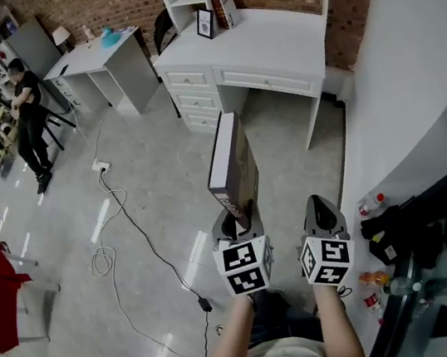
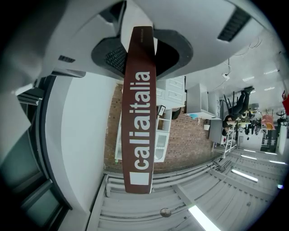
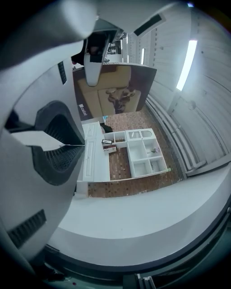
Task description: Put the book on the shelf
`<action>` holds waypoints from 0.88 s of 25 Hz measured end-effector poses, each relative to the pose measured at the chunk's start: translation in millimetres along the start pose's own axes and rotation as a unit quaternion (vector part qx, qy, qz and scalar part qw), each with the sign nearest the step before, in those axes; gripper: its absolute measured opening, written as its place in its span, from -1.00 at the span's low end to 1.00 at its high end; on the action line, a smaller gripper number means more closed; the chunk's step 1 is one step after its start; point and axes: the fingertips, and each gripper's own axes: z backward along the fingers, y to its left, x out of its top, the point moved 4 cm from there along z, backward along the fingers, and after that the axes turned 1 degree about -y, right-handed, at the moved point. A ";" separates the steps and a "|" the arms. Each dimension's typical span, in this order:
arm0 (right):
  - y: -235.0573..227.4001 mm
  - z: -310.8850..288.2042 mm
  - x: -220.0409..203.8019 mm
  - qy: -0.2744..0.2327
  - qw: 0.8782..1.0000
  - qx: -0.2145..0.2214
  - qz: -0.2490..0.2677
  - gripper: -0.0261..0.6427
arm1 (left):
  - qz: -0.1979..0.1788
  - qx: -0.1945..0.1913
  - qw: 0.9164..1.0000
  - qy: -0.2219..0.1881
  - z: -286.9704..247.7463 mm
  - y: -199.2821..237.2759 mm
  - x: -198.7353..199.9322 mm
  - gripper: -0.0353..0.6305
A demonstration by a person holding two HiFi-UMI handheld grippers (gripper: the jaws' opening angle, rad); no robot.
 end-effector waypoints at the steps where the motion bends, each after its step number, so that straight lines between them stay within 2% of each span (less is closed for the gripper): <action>1: -1.8 -2.5 -0.9 0.000 1.000 0.002 -0.005 -0.87 | 0.000 0.002 1.000 0.001 -1.5 1.0 -0.3 -0.45; 9: -1.9 -35.1 -0.3 0.003 1.000 0.008 -0.005 -0.87 | 0.007 0.009 1.000 0.006 -28.7 17.7 1.3 -0.45; 16: 1.7 -94.4 9.3 0.009 1.000 0.004 0.002 -0.87 | 0.005 0.000 1.000 0.015 -82.2 41.1 16.6 -0.45; 22: 4.1 -154.2 36.3 -0.003 1.000 -0.003 0.004 -0.87 | 0.002 -0.003 1.000 0.013 -136.5 68.7 45.8 -0.45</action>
